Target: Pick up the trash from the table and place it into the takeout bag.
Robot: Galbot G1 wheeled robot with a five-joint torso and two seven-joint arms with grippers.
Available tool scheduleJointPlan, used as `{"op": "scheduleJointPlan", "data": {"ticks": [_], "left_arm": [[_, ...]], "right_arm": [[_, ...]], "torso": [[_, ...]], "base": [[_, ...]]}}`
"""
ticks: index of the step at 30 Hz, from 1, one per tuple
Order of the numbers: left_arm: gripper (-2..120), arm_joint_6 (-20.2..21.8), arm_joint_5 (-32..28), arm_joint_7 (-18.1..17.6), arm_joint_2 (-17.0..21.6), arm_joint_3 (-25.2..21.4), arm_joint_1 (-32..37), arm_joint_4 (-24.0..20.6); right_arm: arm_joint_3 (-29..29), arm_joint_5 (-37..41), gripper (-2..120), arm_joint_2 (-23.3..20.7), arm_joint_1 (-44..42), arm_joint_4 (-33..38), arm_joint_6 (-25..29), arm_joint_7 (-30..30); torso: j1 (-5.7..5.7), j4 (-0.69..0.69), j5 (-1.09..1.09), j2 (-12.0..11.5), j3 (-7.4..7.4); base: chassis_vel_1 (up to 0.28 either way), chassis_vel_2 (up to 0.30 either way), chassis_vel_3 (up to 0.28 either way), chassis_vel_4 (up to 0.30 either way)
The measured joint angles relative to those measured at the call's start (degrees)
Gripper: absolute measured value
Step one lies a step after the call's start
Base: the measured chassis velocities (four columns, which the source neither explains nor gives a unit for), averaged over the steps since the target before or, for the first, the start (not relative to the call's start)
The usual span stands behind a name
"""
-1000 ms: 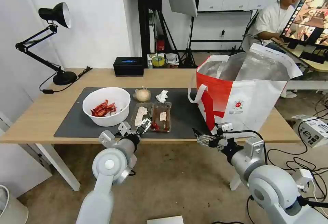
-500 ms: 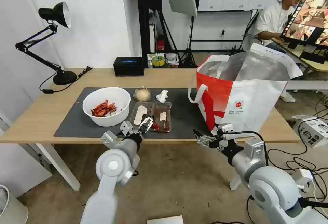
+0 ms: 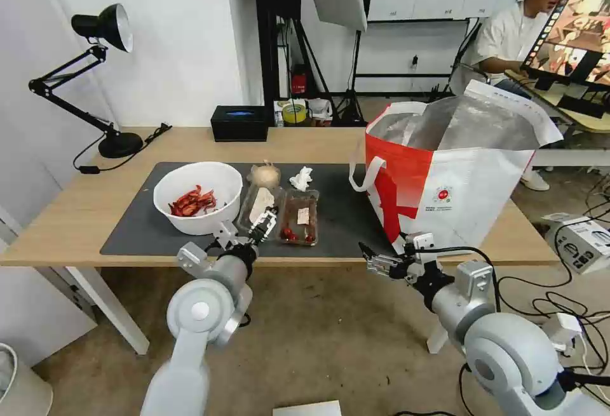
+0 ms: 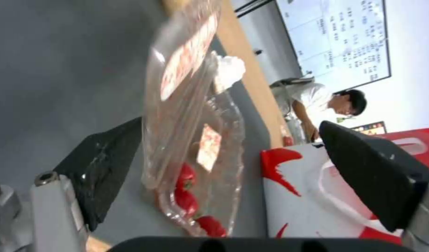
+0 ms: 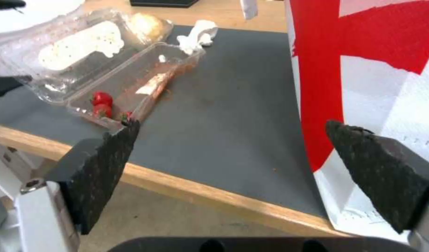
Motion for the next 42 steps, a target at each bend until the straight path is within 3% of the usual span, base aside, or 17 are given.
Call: {"op": "scheduleJointPlan", "data": {"ticks": [19,42], "left_arm": [[100,-1.08,0.25,2.89,0.65,-0.67,-0.2,-1.84],[100,-0.91,1.33,4.08,0.89,5.38,-2.48,1.25]], "right_arm": [[0.36,-0.11,100,0.45,-1.03,0.87,0.0,-0.02],[2.0,-0.11,100,0.48,-1.76,1.41,0.02,-0.09]], "torso": [[0.0,0.0,0.0,0.0,0.0],[0.0,0.0,0.01,0.0,0.0]], "base": [[0.0,0.0,0.0,0.0],[0.0,0.0,0.0,0.0]]}}
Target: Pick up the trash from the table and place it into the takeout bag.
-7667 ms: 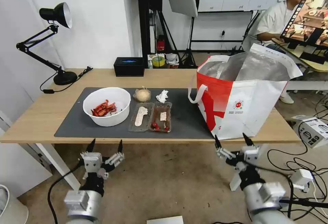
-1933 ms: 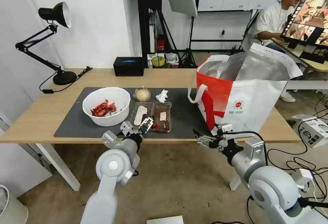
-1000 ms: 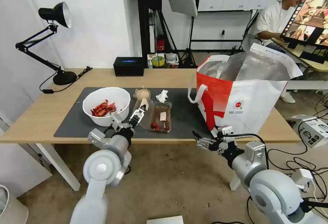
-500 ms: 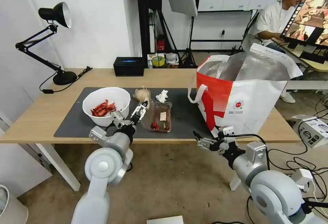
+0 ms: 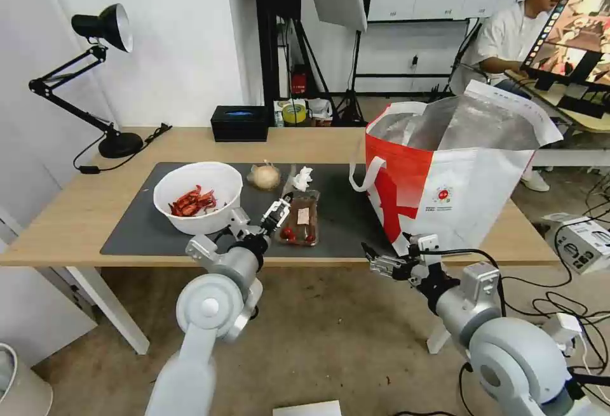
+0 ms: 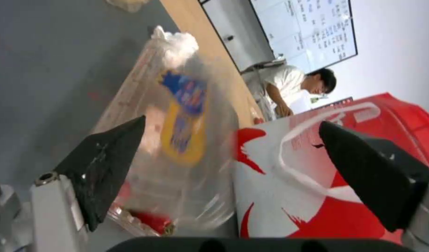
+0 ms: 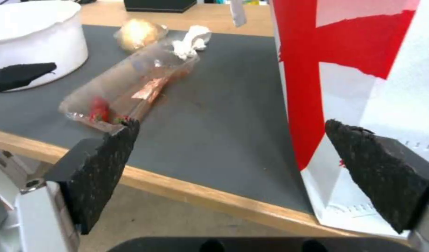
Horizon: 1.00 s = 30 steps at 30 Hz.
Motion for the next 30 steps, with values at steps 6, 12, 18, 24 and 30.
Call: {"op": "scheduleJointPlan", "data": {"ticks": [6,12,18,24,30], "left_arm": [[100,0.22,0.47,1.21,1.77,0.29,0.12,-0.58],[100,1.15,6.37,6.62,5.93,-0.1,0.27,-1.37],[93,1.32,16.0,13.06,12.81,2.31,-0.63,-1.14],[75,0.3,25.04,16.82,17.18,5.67,-1.52,0.46],[50,-2.02,37.0,22.35,22.32,11.2,-4.95,4.15]], "right_arm": [[0.35,0.02,100,0.1,-0.59,0.26,0.05,0.0],[0.11,0.02,100,0.29,-0.76,0.3,0.11,-0.02],[-0.95,0.5,100,0.34,0.32,-0.33,0.75,-0.13],[-2.08,3.29,100,0.42,1.61,-1.48,6.44,-2.45],[-2.37,6.7,100,0.83,2.47,-2.11,11.29,-4.45]], "torso": [[0.0,0.0,0.0,0.0,0.0],[0.0,0.0,-0.01,0.0,0.0],[0.0,0.0,-0.01,0.0,0.0],[0.0,0.01,-0.01,0.0,0.0],[0.0,0.0,0.0,0.0,0.0]], "base": [[0.0,0.0,0.0,0.0],[0.0,0.0,0.0,0.0],[0.0,0.0,0.0,0.0],[0.0,0.0,0.0,0.0],[0.0,0.0,0.0,0.0]]}}
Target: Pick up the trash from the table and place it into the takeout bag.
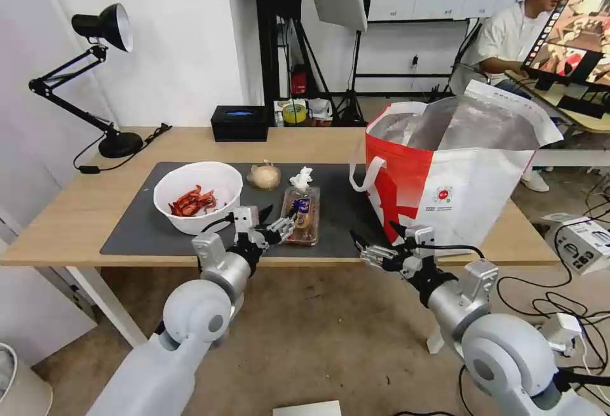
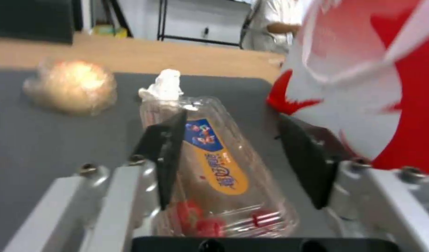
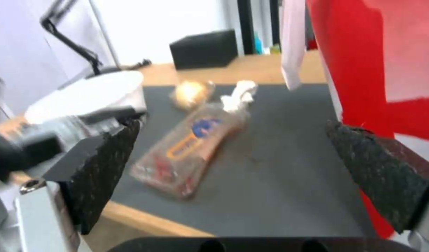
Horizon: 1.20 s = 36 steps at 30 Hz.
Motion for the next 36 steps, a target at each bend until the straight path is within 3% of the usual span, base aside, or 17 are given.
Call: {"op": "scheduleJointPlan", "data": {"ticks": [4,6,15,25,36], "left_arm": [[41,-0.88,2.96,1.9,1.42,1.57,-1.27,1.2],[30,-1.45,4.19,2.94,2.89,3.43,-3.0,2.75],[0,-1.77,4.16,4.99,5.54,8.63,-8.1,6.73],[0,-2.42,3.96,6.44,6.32,14.38,-12.59,10.18],[0,-2.44,3.96,6.23,6.28,14.56,-12.86,10.67]], "right_arm": [[0.0,1.76,100,0.1,0.32,-0.17,1.27,-0.13],[0.06,4.04,100,0.2,0.61,-0.33,2.05,-0.06],[-1.49,14.94,100,1.81,3.01,-2.35,2.67,4.45],[-1.23,24.93,100,4.82,5.46,-5.2,1.29,11.24],[-3.4,30.52,100,5.89,9.57,-8.48,0.18,14.15]], "torso": [[0.0,0.01,-0.01,0.0,0.0],[0.0,0.01,0.0,0.0,0.0],[0.0,0.01,0.0,0.0,0.0],[0.0,-0.02,0.0,0.0,0.0],[0.0,0.01,0.0,0.0,0.0]], "base": [[0.0,0.0,0.0,0.0],[0.0,0.0,0.0,0.0],[0.0,0.0,0.0,0.0],[0.0,0.0,0.0,0.0],[0.0,0.0,0.0,0.0]]}}
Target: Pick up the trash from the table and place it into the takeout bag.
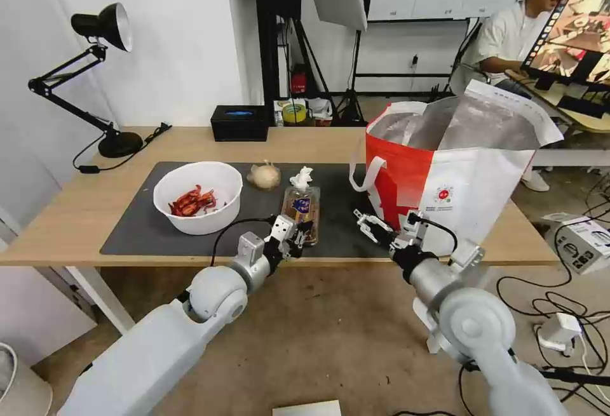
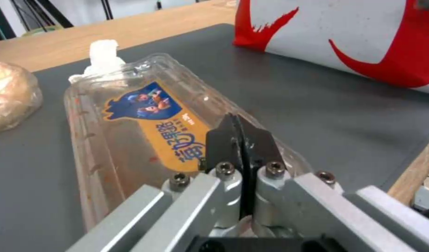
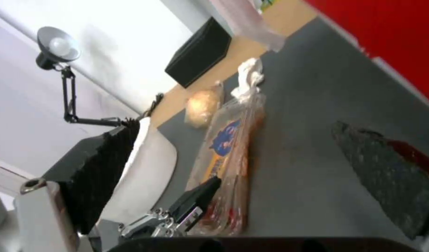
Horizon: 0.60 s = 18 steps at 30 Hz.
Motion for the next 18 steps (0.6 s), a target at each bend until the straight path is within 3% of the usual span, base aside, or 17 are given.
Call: {"op": "scheduleJointPlan", "data": {"ticks": [10,18], "left_arm": [[0,-0.01,-0.03,-0.38,0.36,-0.2,0.23,0.02],[0,-0.42,-0.23,-0.94,0.84,-1.09,1.21,-0.21]], "right_arm": [[-2.41,7.59,100,1.32,6.83,-5.44,-1.99,3.41],[-7.4,9.93,100,3.35,17.08,-12.17,-7.32,8.94]], "torso": [[0.0,0.0,0.0,0.0,0.0],[0.0,0.0,-0.01,0.0,0.0]], "base": [[0.0,0.0,0.0,0.0],[0.0,0.0,0.0,0.0]]}}
